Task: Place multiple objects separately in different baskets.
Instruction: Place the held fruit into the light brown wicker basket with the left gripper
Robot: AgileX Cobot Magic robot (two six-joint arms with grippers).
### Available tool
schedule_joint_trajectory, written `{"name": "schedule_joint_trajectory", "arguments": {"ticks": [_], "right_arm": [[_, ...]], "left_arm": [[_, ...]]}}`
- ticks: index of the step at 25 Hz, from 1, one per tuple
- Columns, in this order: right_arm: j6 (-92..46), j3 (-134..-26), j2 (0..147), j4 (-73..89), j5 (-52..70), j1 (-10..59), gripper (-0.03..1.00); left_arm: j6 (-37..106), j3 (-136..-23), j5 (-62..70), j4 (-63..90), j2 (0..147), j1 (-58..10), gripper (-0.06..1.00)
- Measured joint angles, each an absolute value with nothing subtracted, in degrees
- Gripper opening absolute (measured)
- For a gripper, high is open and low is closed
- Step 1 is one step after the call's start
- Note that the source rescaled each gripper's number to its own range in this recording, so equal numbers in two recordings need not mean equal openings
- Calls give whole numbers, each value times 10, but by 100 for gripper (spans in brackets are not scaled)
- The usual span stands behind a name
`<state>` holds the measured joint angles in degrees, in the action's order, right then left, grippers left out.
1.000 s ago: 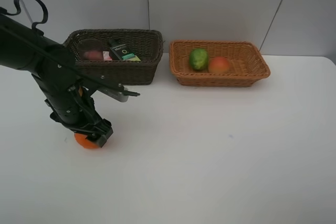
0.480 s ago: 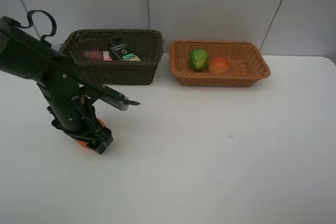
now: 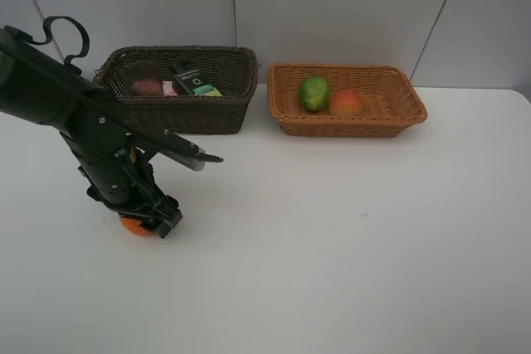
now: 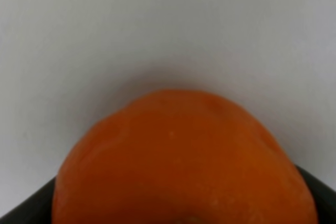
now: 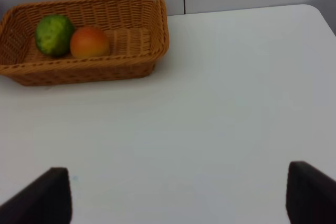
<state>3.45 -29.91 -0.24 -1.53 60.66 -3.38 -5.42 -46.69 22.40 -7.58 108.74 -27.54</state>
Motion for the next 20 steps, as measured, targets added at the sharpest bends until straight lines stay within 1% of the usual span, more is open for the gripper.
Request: {"name": "schedule_joint_trajectory", "arguments": {"ticks": [20], "right_arm": [[34, -299, -2, -15, 607, -34, 73]], "left_arm": [[-54, -467, 215, -72, 1089, -275, 91]]}}
